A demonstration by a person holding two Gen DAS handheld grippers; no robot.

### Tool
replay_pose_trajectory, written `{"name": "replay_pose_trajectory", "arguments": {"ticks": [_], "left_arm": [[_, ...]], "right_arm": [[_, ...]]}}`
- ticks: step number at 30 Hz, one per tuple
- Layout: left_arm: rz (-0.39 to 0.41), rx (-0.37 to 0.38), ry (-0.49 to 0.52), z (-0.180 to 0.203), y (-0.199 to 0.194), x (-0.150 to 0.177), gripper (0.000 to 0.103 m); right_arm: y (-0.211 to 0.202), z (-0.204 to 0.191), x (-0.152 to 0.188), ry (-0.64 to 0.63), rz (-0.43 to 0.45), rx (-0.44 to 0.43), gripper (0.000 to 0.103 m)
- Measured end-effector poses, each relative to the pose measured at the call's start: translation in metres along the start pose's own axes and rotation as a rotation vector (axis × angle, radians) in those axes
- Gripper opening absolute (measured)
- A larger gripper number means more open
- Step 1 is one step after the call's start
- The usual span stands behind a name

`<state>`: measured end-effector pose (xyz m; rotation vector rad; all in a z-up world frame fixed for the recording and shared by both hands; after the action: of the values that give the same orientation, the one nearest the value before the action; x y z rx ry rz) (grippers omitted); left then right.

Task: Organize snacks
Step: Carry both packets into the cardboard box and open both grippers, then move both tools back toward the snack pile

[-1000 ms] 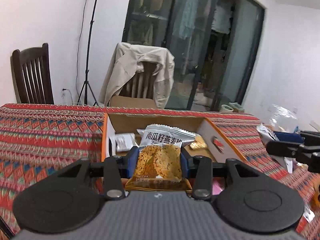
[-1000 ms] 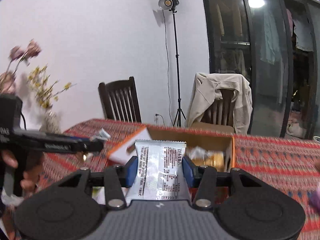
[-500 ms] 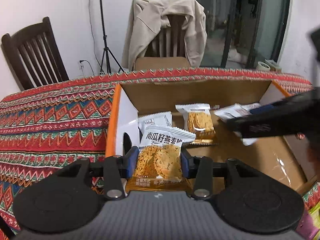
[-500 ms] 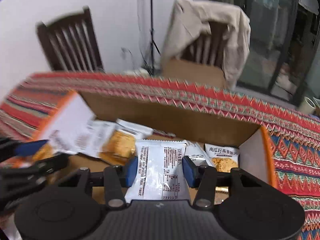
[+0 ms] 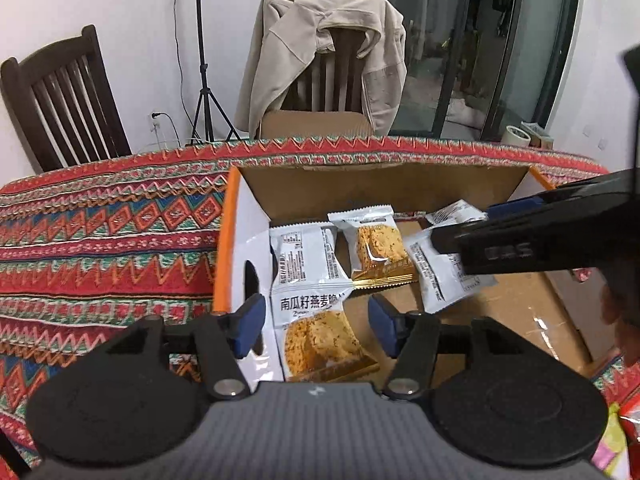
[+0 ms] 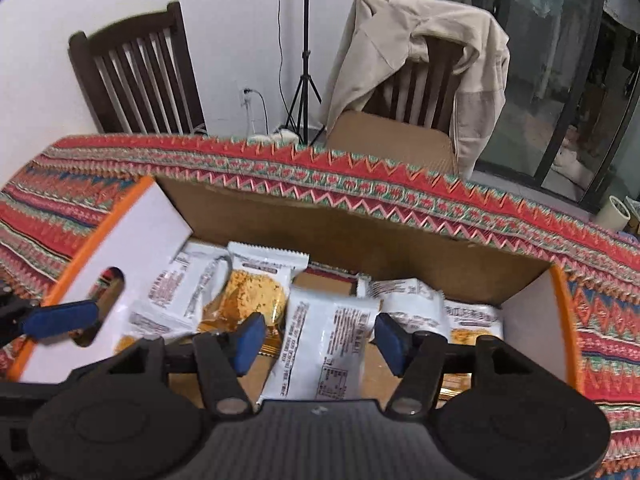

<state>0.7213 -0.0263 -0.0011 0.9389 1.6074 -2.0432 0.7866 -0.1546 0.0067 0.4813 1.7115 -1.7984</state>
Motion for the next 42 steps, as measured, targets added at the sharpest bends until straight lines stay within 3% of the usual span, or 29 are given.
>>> {"name": "replay_pose_trajectory", "arguments": {"ticks": [12, 16, 20, 23, 29, 36, 42], "left_arm": [[0.132, 0.014, 0.025, 0.037, -0.125, -0.004, 0.062], [0.207, 0.024, 0.064, 0.061, -0.180, 0.008, 0.080], [0.296, 0.051, 0.091, 0.082, -0.239, 0.029, 0.090], [0.366, 0.054, 0.098, 0.094, -0.283, 0.051, 0.102], [0.464, 0.037, 0.126, 0.116, -0.345, 0.109, 0.103], [0.534, 0.031, 0.063, 0.121, -0.370, 0.190, 0.103], [0.527, 0.015, 0.027, 0.119, -0.370, 0.252, 0.103]], "right_arm": [[-0.144, 0.050, 0.009, -0.027, 0.173, 0.026, 0.070], [-0.203, 0.065, 0.023, -0.039, 0.238, 0.026, 0.076], [-0.265, 0.078, 0.048, -0.051, 0.313, 0.010, 0.083], [-0.306, 0.085, 0.075, -0.053, 0.361, -0.007, 0.091], [-0.377, 0.093, 0.151, -0.034, 0.478, -0.055, 0.103], [-0.421, 0.095, 0.239, -0.002, 0.596, -0.092, 0.103], [-0.422, 0.101, 0.304, 0.041, 0.624, -0.007, 0.103]]}}
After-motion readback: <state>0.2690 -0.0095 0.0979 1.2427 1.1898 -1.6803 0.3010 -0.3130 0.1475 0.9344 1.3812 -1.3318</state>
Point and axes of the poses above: each gripper's, at about its wrist camera, not at the fingertips, and y roughly the way its jaws point, z to its right, x to its underside, the point moved 7 cm from there along y, roughly the way its jaws point, and after that the axes turned 8 degrees about x, right-handed, at the moved point
